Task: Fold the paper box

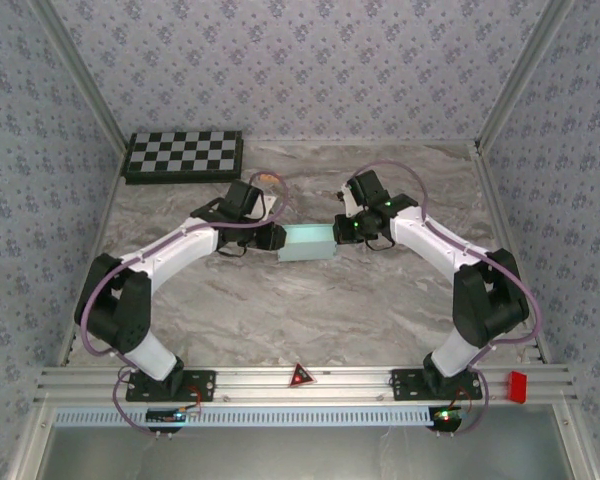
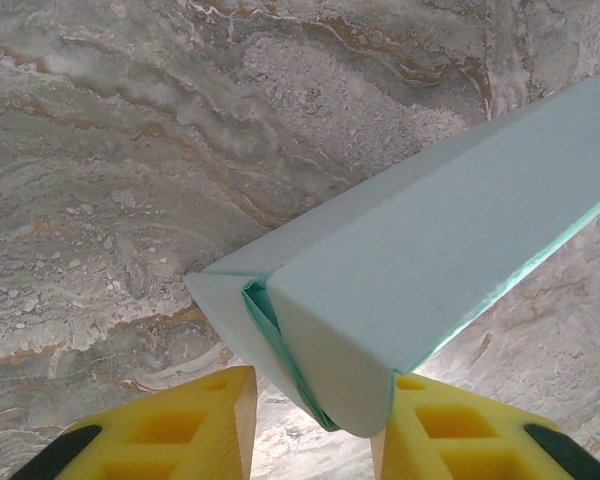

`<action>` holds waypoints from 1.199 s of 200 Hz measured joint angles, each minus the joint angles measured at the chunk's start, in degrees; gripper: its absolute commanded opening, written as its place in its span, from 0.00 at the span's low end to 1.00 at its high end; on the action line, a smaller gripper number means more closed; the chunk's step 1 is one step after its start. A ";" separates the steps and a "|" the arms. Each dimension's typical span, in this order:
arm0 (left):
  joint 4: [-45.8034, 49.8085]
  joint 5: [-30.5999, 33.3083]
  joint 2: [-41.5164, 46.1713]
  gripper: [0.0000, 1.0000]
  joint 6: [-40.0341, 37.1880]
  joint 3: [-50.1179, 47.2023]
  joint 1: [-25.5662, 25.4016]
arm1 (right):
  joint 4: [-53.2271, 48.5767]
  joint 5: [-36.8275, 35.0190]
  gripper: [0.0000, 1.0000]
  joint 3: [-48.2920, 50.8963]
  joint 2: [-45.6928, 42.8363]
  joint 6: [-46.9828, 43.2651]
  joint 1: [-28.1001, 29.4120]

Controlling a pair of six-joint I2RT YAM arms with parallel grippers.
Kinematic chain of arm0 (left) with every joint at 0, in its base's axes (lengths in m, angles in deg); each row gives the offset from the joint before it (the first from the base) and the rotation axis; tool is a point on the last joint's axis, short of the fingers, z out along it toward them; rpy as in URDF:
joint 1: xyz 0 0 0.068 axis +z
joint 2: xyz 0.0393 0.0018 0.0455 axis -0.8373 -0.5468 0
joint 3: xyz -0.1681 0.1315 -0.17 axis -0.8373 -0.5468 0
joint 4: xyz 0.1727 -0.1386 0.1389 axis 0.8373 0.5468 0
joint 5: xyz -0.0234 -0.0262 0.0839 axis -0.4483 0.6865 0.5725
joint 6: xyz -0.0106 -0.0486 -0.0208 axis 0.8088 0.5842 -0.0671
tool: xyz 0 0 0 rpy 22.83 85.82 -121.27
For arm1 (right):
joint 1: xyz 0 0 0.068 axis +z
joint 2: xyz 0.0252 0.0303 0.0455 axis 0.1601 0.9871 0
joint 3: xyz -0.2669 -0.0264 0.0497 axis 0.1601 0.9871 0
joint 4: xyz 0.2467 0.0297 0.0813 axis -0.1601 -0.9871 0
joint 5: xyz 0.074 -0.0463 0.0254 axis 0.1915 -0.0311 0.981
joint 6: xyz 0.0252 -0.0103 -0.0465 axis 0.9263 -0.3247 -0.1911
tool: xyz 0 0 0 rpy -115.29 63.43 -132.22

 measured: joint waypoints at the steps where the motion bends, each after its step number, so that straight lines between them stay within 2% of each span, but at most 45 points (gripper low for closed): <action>1: 0.02 0.00 0.02 0.37 0.00 0.00 0.00 | 0.02 0.00 0.08 0.00 0.02 0.02 0.00; 44: 0.00 0.20 1.62 0.37 0.02 0.00 0.00 | -0.22 -0.02 0.08 -0.39 0.57 0.02 0.09; 114: -0.04 0.39 1.99 0.26 0.04 -0.04 0.07 | -2.69 -0.28 0.09 -2.14 1.01 0.00 0.63; 240: -0.92 2.12 1.77 0.19 0.39 -2.47 0.07 | -4.48 -1.07 0.08 -3.43 1.36 -0.70 1.97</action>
